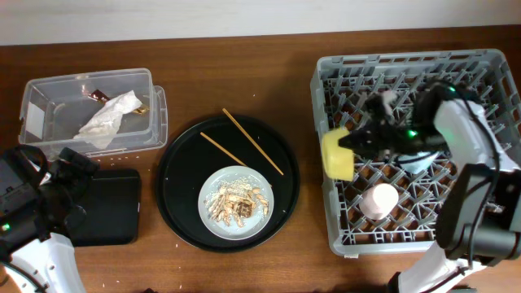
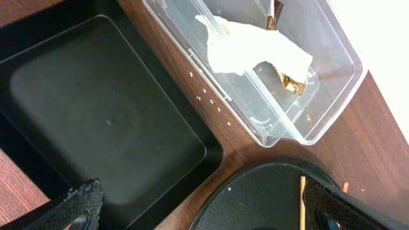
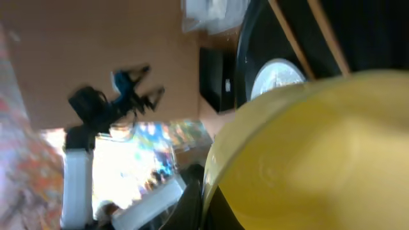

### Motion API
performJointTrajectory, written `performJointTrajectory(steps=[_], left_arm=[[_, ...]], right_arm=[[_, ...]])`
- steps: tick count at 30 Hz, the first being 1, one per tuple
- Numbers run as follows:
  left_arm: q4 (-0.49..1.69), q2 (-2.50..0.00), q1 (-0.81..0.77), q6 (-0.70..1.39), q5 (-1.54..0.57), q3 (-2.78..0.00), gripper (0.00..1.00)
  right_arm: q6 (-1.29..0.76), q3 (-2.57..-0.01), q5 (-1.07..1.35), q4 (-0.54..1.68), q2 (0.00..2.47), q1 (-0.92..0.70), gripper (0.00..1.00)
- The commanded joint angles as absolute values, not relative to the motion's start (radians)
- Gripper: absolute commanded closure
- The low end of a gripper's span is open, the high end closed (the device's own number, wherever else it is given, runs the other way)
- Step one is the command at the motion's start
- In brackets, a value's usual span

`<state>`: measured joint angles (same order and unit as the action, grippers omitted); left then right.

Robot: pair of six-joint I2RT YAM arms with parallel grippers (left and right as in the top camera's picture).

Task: Sort waste into correct bins and load items into the dishwasher rack
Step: 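Set the yellow bowl in the rack with the right gripper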

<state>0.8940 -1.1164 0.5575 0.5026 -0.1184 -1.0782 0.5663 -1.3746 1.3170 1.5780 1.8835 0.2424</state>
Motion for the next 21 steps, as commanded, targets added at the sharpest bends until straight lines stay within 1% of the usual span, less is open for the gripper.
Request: performJointTrajectory(steps=[1,6,7,8,9,10,11,14,15,17,18,19,20,21], left_arm=[[0.892,-1.113,0.559,0.511,-0.114,-1.083,0.01],[0.892,-1.113,0.559,0.511,-0.114,-1.083,0.01],[0.892,-1.113,0.559,0.511,-0.114,-1.083,0.01],[0.892,-1.113,0.559,0.511,-0.114,-1.083,0.01],[0.892,-1.113,0.559,0.511,-0.114,-1.083,0.01],[0.892,-1.113,0.559,0.511,-0.114,-1.083,0.01],[0.892,-1.113,0.559,0.511,-0.114,-1.083,0.01],[0.892,-1.113,0.559,0.511,-0.114,-1.083,0.01],[0.892,-1.113,0.559,0.511,-0.114,-1.083,0.01],[0.892,-1.113,0.559,0.511,-0.114,-1.083,0.01],[0.893,-1.113,0.559,0.511,-0.114,-1.083,0.01],[0.892,-1.113,0.559,0.511,-0.114,-1.083,0.01],[0.892,-1.113,0.559,0.511,-0.114,-1.083,0.01],[0.893,-1.113,0.559,0.511,-0.114,-1.083,0.01]], right_arm=[[0.599,-1.288,1.342,1.525,1.871,0.319,0.96],[0.594,-1.269,1.325,1.467,1.871,0.370,0.95],[0.594,-1.276,1.324,1.466,1.871,0.413,0.92],[0.594,-1.298,1.320,1.481,1.871,0.478,0.68],[0.594,-1.331,1.282,1.509,1.871,0.515,0.59],[0.583,-1.388,1.214,1.541,1.871,0.550,0.48],[0.536,-1.439,1.161,1.551,1.871,0.572,0.44],[0.375,-1.634,0.958,1.582,1.866,0.610,0.44],[0.376,-1.705,0.919,1.638,1.851,0.603,0.44],[0.376,-1.740,0.835,1.682,1.791,0.554,0.44],[0.371,-1.739,0.757,1.699,1.756,0.482,0.48],[0.310,-1.739,0.656,1.699,1.745,0.391,0.51],[0.272,-1.739,0.614,1.698,1.745,0.299,0.56],[0.264,-1.739,0.616,1.694,1.744,0.214,0.58]])
